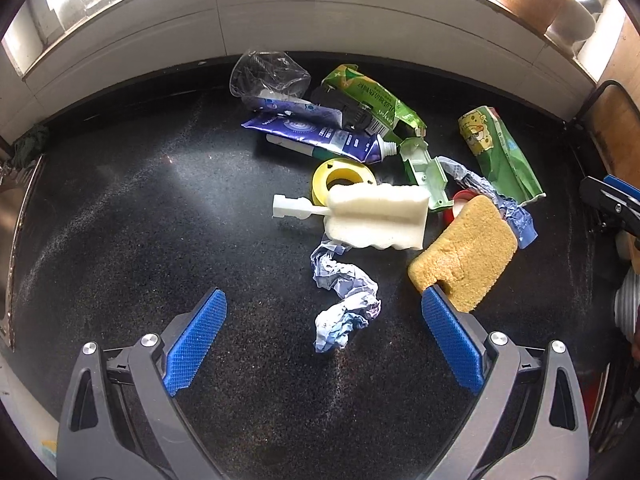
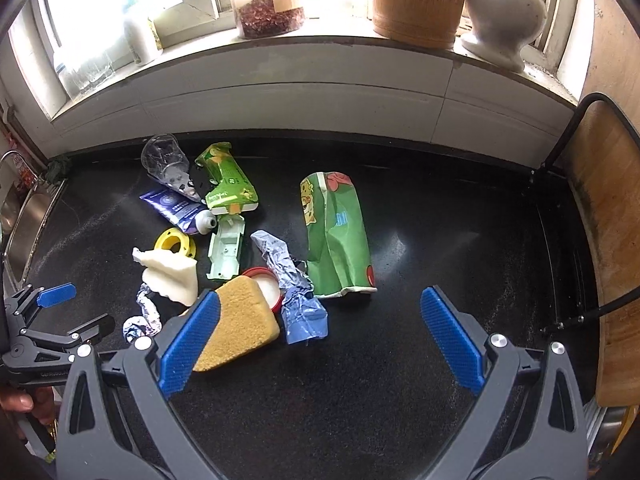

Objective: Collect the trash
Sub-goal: 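Grasp the crumpled foil wrapper with the left tool while the right tool grasps the green snack bag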

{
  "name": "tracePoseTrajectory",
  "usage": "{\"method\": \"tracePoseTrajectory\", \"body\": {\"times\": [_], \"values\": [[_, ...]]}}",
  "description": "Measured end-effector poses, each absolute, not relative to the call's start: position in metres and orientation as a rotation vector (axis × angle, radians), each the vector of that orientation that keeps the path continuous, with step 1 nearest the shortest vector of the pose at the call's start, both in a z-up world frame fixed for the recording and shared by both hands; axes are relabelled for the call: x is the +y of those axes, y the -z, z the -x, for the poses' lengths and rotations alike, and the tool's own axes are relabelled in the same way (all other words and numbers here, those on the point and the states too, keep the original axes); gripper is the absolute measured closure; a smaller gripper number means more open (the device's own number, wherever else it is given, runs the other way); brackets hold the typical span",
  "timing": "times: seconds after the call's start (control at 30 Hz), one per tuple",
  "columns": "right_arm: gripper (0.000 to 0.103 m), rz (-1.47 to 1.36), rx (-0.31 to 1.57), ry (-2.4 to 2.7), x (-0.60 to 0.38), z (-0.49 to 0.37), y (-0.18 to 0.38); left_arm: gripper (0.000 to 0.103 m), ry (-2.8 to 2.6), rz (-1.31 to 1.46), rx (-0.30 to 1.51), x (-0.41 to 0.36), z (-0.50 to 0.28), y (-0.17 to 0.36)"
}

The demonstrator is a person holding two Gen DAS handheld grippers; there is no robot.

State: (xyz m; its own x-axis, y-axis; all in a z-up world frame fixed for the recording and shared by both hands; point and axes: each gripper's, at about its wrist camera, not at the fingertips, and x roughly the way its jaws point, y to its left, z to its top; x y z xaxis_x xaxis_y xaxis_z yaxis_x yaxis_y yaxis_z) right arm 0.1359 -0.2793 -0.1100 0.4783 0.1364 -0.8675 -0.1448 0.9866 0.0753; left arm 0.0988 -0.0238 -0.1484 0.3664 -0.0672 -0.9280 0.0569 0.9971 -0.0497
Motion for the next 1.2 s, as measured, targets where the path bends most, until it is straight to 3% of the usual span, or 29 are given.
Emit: {"method": "tracePoseTrajectory", "body": {"times": [0.27,0.43,0.47,0.5,0.53,0.6,1.2], "values": [[0.012,-0.025,1.169,-0.189,-0.292,-0.195,0.167,0.013,0.067,0.008,1.228,-0.022,-0.115,0.201],[0.024,-0.046,1.24,-0.218,-0.295,-0.21,0.19,0.029,0.072,0.012,1.237,-0.02,-0.114,0.213],[0.032,-0.047,1.25,-0.228,-0.295,-0.21,0.193,0.032,0.073,0.005,1.232,-0.021,-0.114,0.213],[0.05,-0.048,1.257,-0.239,-0.296,-0.21,0.196,0.04,0.074,0.001,1.229,-0.021,-0.113,0.212],[0.062,-0.054,1.261,-0.251,-0.297,-0.21,0.196,0.054,0.082,0.007,1.228,-0.021,-0.113,0.211],[0.07,-0.052,1.237,-0.251,-0.298,-0.208,0.191,0.065,0.102,0.035,1.237,-0.02,-0.111,0.208],[0.073,-0.038,1.012,-0.202,-0.304,-0.139,0.072,0.069,0.057,0.039,1.115,-0.004,-0.075,0.095]]}}
